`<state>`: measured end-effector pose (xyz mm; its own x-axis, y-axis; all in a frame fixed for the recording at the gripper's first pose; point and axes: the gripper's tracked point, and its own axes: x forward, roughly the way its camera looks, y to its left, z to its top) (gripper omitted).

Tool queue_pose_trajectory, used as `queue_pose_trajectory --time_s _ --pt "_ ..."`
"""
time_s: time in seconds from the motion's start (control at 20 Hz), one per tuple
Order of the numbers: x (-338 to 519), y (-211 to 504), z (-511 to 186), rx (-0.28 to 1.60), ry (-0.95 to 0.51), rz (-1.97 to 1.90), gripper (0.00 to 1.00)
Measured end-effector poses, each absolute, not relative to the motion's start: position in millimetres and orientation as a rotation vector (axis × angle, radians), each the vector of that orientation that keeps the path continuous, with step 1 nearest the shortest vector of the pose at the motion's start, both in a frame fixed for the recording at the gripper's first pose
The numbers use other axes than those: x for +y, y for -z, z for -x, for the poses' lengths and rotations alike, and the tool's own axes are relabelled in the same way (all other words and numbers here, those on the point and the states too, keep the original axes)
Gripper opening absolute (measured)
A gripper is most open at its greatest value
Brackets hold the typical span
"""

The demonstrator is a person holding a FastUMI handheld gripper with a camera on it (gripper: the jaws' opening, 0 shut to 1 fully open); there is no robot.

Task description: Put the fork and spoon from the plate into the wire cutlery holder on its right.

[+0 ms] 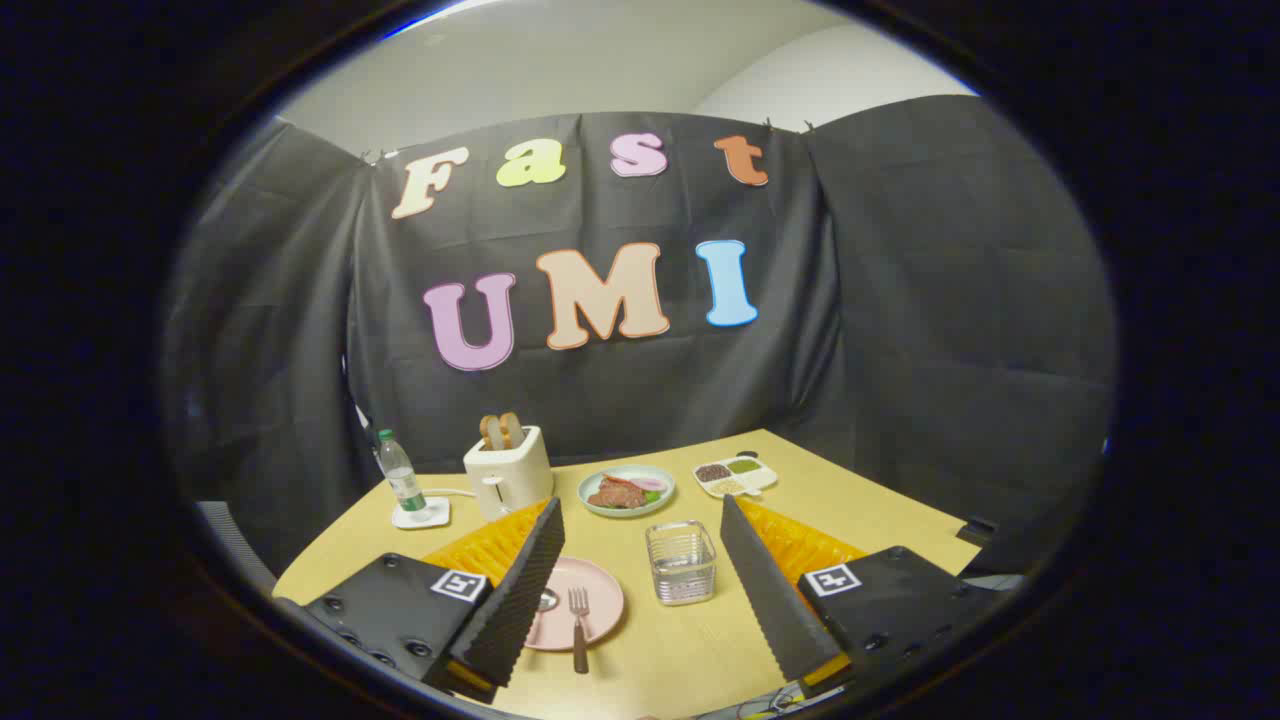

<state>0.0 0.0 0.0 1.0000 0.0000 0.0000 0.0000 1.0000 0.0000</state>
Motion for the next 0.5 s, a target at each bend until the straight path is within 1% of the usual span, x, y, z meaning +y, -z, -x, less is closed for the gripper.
queue_pose_trajectory --time_s 0.5 --pt "19.3 32.5 -6.4 0.073 -0.014 -0.006 0.99"
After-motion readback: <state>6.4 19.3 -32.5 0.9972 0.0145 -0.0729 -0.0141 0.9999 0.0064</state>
